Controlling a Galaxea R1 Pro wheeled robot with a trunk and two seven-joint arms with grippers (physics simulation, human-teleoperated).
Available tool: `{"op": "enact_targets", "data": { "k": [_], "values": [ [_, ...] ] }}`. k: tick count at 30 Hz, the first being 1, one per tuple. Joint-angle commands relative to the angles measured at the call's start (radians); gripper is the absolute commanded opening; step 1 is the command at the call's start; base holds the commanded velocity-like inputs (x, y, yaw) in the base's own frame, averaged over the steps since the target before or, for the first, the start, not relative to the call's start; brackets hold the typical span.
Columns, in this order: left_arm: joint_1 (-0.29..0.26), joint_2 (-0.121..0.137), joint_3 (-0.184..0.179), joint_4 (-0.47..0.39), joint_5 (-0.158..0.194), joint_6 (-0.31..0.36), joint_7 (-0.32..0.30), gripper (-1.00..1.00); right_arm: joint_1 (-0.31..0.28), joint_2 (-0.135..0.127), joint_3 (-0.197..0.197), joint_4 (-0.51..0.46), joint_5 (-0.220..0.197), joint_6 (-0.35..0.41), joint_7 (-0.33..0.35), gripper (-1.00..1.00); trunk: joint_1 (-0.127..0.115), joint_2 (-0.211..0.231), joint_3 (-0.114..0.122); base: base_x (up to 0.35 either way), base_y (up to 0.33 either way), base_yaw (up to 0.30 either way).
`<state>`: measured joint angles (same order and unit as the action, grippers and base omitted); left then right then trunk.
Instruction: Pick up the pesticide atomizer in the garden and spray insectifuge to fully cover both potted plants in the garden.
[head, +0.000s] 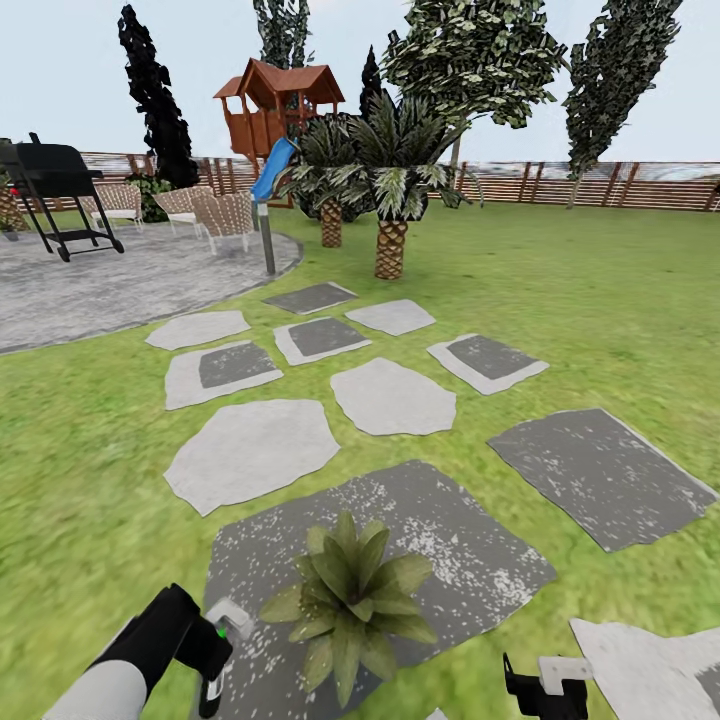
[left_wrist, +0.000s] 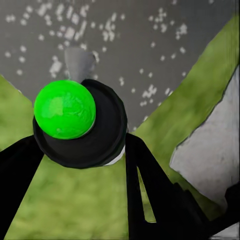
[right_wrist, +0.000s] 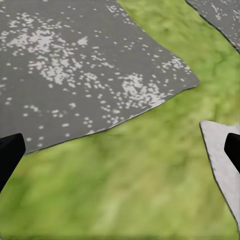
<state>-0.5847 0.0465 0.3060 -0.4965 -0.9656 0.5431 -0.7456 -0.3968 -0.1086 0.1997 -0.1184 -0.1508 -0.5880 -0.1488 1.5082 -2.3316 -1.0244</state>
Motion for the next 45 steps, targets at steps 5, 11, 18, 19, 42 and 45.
{"op": "enact_targets", "data": {
  "k": [5,11,18,19,42,45],
  "values": [
    [0.007,0.012,-0.001,0.002,-0.009,-0.004,-0.04,-1.0,0.0,0.0,0.009,0.0,-0.009,-0.003,-0.003,1.0,0.0,0.0,-0.001,-0.004,0.0,0.0],
    [0.007,0.012,-0.006,0.0,-0.019,-0.001,-0.033,-1.0,0.0,0.0,0.009,0.0,-0.009,-0.003,-0.003,1.0,0.0,0.0,-0.001,-0.16,0.0,0.0],
    [0.006,0.046,-0.008,-0.001,-0.024,0.001,-0.032,-1.0,0.0,0.0,0.009,0.0,-0.009,-0.003,-0.003,1.0,0.0,0.0,-0.001,-0.008,0.0,0.0],
    [0.006,0.068,-0.008,-0.001,-0.023,0.001,-0.032,-1.0,0.0,0.0,0.009,0.0,-0.009,-0.003,-0.003,1.0,0.0,0.0,-0.001,0.0,0.0,0.0],
    [0.006,-0.025,0.003,-0.004,0.19,-0.004,0.082,-1.0,0.0,-0.002,0.009,0.0,-0.009,-0.003,-0.004,1.0,0.0,0.0,-0.001,-0.068,0.0,0.0],
    [0.006,-0.035,-0.005,-0.005,0.199,-0.005,0.1,-1.0,0.0,-0.002,0.009,0.0,-0.009,-0.003,-0.003,1.0,0.0,0.0,-0.001,-0.334,0.0,0.0]
  ]
}}
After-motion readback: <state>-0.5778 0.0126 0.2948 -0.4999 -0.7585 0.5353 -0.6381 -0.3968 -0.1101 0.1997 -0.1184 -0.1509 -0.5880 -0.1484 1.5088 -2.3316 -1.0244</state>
